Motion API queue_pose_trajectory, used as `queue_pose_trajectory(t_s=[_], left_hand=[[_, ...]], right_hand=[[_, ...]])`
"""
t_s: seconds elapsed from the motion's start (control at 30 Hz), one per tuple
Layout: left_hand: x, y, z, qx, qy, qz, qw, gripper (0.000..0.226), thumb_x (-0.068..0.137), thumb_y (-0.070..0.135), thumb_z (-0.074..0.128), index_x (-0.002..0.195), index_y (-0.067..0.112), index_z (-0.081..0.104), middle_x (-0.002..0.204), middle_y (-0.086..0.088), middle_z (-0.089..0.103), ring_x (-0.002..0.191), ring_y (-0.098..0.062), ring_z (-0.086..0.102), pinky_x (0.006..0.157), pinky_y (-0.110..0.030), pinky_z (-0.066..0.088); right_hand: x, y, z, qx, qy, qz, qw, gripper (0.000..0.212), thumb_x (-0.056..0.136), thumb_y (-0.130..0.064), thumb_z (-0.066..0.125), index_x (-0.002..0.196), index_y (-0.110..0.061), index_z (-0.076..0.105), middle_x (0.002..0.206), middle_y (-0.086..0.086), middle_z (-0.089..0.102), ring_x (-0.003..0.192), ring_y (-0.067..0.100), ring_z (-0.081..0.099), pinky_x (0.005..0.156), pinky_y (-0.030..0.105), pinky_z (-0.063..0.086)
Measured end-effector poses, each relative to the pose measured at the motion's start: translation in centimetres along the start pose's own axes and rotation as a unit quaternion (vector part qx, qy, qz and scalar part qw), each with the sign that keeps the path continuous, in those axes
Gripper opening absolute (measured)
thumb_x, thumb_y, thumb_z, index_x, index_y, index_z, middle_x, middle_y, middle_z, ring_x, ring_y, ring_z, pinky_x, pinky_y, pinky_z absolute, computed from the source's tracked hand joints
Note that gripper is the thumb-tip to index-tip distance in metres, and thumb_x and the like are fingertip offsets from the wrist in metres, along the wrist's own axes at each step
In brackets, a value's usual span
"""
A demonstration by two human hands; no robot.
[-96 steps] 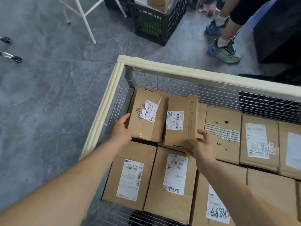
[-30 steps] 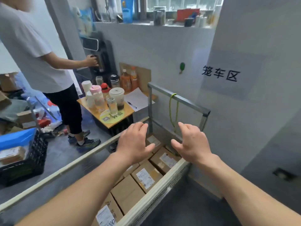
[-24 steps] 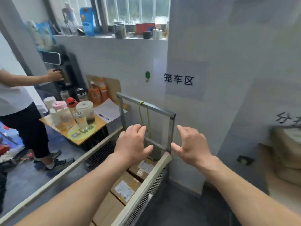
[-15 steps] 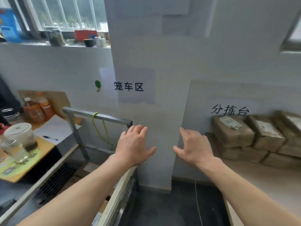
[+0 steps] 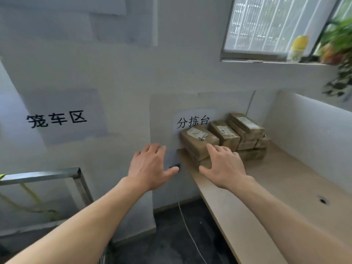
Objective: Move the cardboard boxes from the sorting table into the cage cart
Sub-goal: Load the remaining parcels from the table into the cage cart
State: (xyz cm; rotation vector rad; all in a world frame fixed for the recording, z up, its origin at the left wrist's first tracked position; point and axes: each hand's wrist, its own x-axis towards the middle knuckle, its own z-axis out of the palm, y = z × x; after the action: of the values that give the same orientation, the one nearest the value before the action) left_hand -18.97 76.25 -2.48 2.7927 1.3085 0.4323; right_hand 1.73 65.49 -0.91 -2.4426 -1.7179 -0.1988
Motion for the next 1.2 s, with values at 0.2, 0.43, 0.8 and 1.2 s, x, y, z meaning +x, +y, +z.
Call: queue_pose_trajectory(t_s=[0.2, 0.43, 0.8, 1.2], left_hand=[[3.3, 1.5, 1.6, -0.019, -0.015, 0.047, 0.999, 0.08, 0.088, 0.076, 0.043, 0.145, 0.019, 0.042, 0.149, 0.001, 0.043, 0.139, -0.022, 0.039, 0.104, -0.042, 0.042], [9.0, 2.8, 4.9, -0.033, -0.046, 0.066, 0.996, 0.082, 0.088, 0.077, 0.04, 0.147, 0.019, 0.041, 0.15, 0.001, 0.043, 0.138, -0.019, 0.038, 0.106, -0.042, 0.043], [21.3, 4.9, 13.0, -0.086, -0.142, -0.041, 0.985, 0.082, 0.089, 0.076, 0.044, 0.15, 0.021, 0.039, 0.151, 0.002, 0.043, 0.137, -0.02, 0.043, 0.104, -0.039, 0.044], [29.5, 5.8, 22.5, -0.228, -0.202, -0.164, 0.938, 0.072, 0.076, 0.082, 0.047, 0.126, 0.031, 0.059, 0.127, 0.004, 0.064, 0.113, -0.02, 0.062, 0.094, -0.039, 0.052]], right_hand=[[0.4, 2.4, 0.2, -0.022, -0.003, 0.053, 0.998, 0.074, 0.086, -0.062, 0.054, 0.146, -0.021, 0.04, 0.144, 0.0, 0.051, 0.137, 0.025, 0.042, 0.106, 0.044, 0.041], [4.2, 5.8, 2.7, -0.022, -0.039, 0.089, 0.995, 0.078, 0.084, -0.068, 0.053, 0.149, -0.027, 0.038, 0.148, 0.002, 0.047, 0.14, 0.026, 0.039, 0.107, 0.045, 0.04], [15.9, 15.1, 9.7, 0.083, -0.081, 0.17, 0.979, 0.066, 0.089, -0.063, 0.056, 0.14, -0.023, 0.047, 0.141, 0.005, 0.052, 0.131, 0.029, 0.048, 0.101, 0.044, 0.043], [23.9, 22.8, 16.2, 0.179, -0.08, 0.302, 0.933, 0.071, 0.086, -0.065, 0.056, 0.142, -0.022, 0.045, 0.135, 0.007, 0.058, 0.124, 0.03, 0.055, 0.095, 0.043, 0.048]])
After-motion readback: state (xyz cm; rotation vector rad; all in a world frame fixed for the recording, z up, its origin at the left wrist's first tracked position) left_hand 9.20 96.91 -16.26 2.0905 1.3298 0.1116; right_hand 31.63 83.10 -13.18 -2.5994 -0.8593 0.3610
